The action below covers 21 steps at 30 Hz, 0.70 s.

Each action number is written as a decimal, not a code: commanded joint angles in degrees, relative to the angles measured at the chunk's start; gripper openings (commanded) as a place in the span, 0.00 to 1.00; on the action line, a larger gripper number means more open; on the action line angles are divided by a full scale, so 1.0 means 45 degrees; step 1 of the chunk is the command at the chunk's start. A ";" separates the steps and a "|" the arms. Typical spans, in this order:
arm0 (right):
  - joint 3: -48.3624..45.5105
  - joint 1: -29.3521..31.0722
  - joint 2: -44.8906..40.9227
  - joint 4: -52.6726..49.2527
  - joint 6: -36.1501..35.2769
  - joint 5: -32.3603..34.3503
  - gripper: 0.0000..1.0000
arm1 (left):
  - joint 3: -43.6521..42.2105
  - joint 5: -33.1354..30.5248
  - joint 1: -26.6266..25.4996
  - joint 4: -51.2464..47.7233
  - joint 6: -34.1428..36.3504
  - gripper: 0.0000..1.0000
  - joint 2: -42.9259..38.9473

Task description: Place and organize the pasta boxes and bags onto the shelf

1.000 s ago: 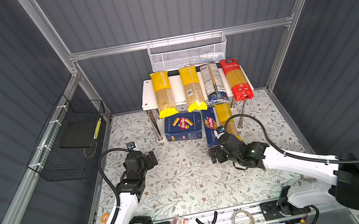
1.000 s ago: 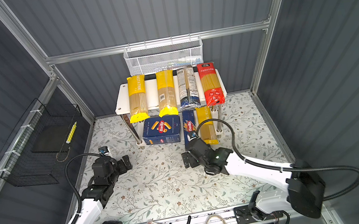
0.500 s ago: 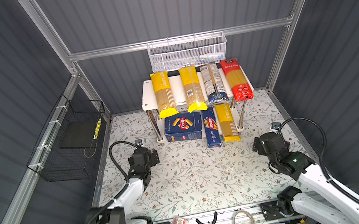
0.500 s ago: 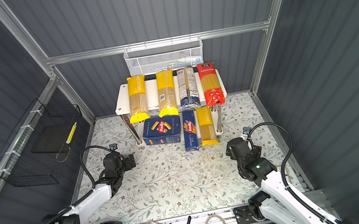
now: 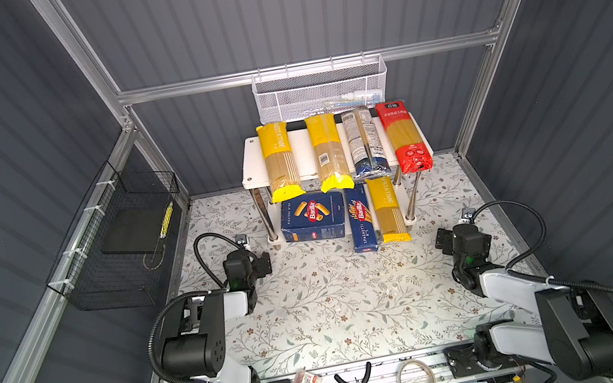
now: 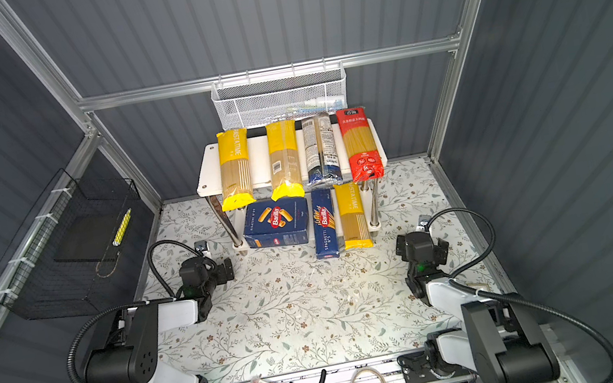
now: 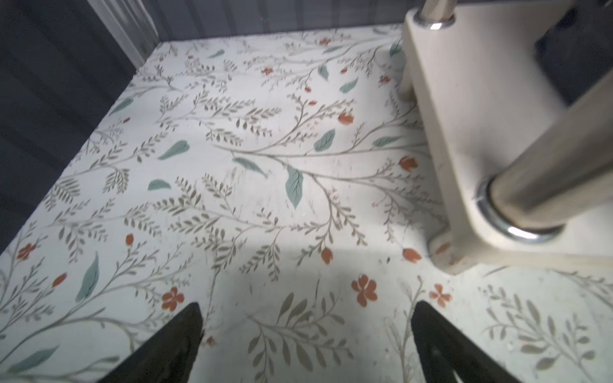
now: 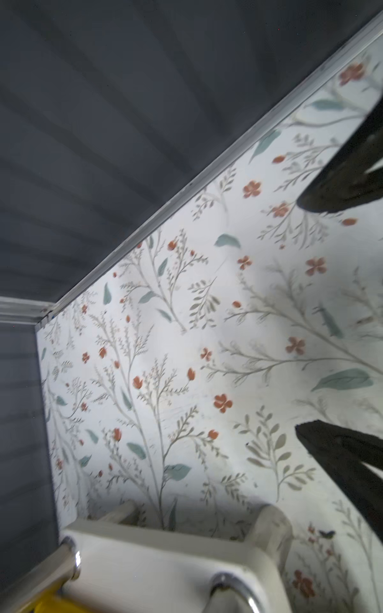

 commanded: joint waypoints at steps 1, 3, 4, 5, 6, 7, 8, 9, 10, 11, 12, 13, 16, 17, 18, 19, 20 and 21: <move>0.0081 -0.0436 0.1394 0.4305 -0.0667 -0.1969 0.99 | -0.0904 0.1396 0.1026 0.4045 -0.0601 0.99 0.1353; -0.0447 -0.0669 0.2657 0.6734 -0.0708 -0.2477 0.99 | -0.0786 0.1525 0.1091 0.2830 -0.0515 1.00 0.0918; -0.0623 -0.0673 0.2592 0.6920 -0.0749 -0.2641 0.99 | -0.0766 0.1458 0.1091 0.3363 -0.0578 0.99 0.1185; -0.0435 -0.0674 0.2079 0.5573 -0.0605 -0.2682 0.99 | -0.0636 0.1476 0.1091 0.3295 -0.0593 0.99 0.1315; -0.0220 -0.0702 0.2029 0.5109 -0.0504 -0.2606 0.99 | -0.0431 0.1387 0.1072 0.2443 -0.0541 1.00 0.1131; -0.0009 -0.0712 0.2471 0.5495 -0.0517 -0.2327 0.99 | -0.0385 0.1287 0.1019 0.2435 -0.0494 0.99 0.1134; 0.0024 -0.0694 0.2543 0.5572 -0.0579 -0.2301 0.99 | -0.0474 0.1229 0.1013 0.3007 -0.0491 0.99 0.1296; -0.0037 -0.0692 0.2238 0.5130 -0.0485 -0.2318 0.99 | -0.0464 0.1274 0.1013 0.2776 -0.0502 0.99 0.1251; -0.0003 -0.0708 0.2123 0.4852 -0.0445 -0.2369 0.99 | -0.0397 0.1301 0.1013 0.2438 -0.0507 0.99 0.1145; 0.0087 -0.0698 0.2367 0.5139 -0.0515 -0.2347 0.99 | -0.0409 0.1282 0.1013 0.2546 -0.0488 0.99 0.1168; 0.0035 -0.0693 0.2513 0.5509 -0.0576 -0.2347 0.99 | -0.0434 0.1264 0.1013 0.2760 -0.0475 0.99 0.1246; -0.0101 -0.0675 0.2376 0.5509 -0.0585 -0.2386 0.99 | -0.0444 0.1243 0.1013 0.2795 -0.0480 0.99 0.1263; 0.0080 -0.0664 0.2475 0.5330 -0.0595 -0.2419 0.99 | -0.0432 0.1254 0.1010 0.2687 -0.0489 0.99 0.1231; 0.0050 -0.0673 0.2400 0.5245 -0.0582 -0.2420 0.99 | -0.0429 0.1245 0.1004 0.2680 -0.0483 0.99 0.1234; 0.0080 -0.0671 0.2346 0.5102 -0.0580 -0.2435 0.99 | -0.0425 0.1246 0.0999 0.2657 -0.0489 0.99 0.1215; 0.0091 -0.0674 0.2391 0.5166 -0.0590 -0.2460 0.99 | -0.0415 0.1243 0.0993 0.2663 -0.0487 0.99 0.1212; 0.0076 -0.0674 0.2429 0.5280 -0.0600 -0.2450 0.99 | -0.0421 0.1244 0.1003 0.2675 -0.0490 0.99 0.1233; 0.0086 -0.0669 0.2435 0.5236 -0.0600 -0.2460 0.99 | -0.0415 0.1253 0.0994 0.2656 -0.0484 0.99 0.1223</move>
